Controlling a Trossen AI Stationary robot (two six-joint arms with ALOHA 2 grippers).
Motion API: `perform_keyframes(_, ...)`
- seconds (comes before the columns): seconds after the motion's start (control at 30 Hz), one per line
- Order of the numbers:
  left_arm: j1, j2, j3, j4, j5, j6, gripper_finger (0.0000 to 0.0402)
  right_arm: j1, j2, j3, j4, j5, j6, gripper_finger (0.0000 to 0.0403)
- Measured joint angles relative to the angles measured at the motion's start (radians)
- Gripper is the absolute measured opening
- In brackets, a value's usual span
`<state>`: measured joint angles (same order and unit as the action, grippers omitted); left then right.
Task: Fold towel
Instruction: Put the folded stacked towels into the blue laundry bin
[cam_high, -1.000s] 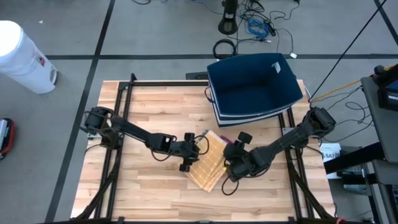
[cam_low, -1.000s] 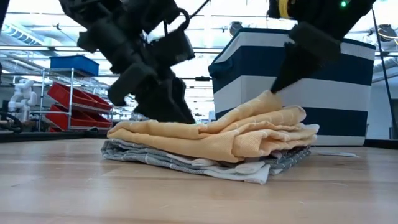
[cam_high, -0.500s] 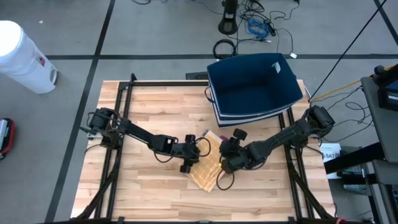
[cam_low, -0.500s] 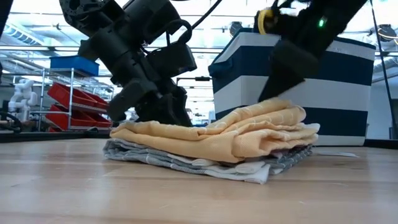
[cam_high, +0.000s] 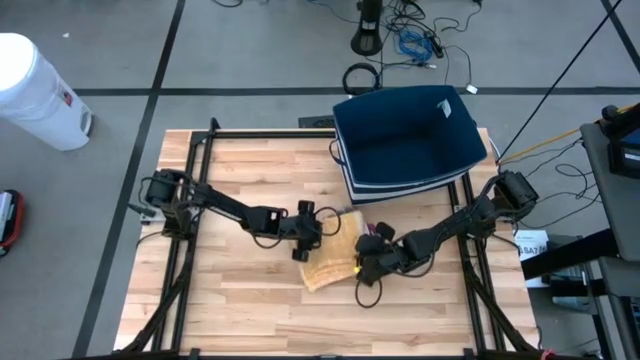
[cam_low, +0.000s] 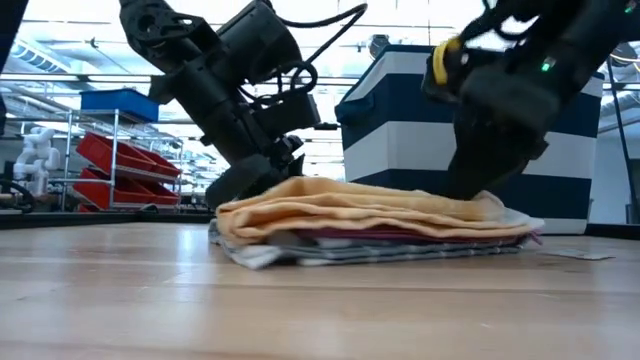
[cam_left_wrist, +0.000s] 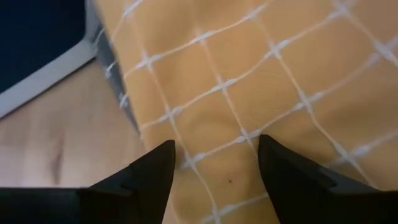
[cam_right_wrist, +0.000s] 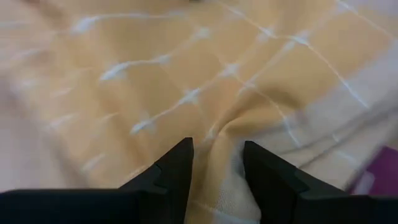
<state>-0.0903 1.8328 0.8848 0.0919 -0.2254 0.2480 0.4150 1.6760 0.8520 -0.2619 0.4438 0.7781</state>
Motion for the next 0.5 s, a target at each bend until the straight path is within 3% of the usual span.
perform_keyframes(0.2,0.065,-0.001,0.000,0.006,-0.004,0.065,0.0236,0.061,0.000,0.001,0.119,0.000,-0.019,0.0134)
perform_keyframes(0.5,0.021,-0.121,-0.004,0.000,0.012,0.086,0.0236,0.121,-0.003,0.147,-0.161,-0.001,-0.310,0.0137)
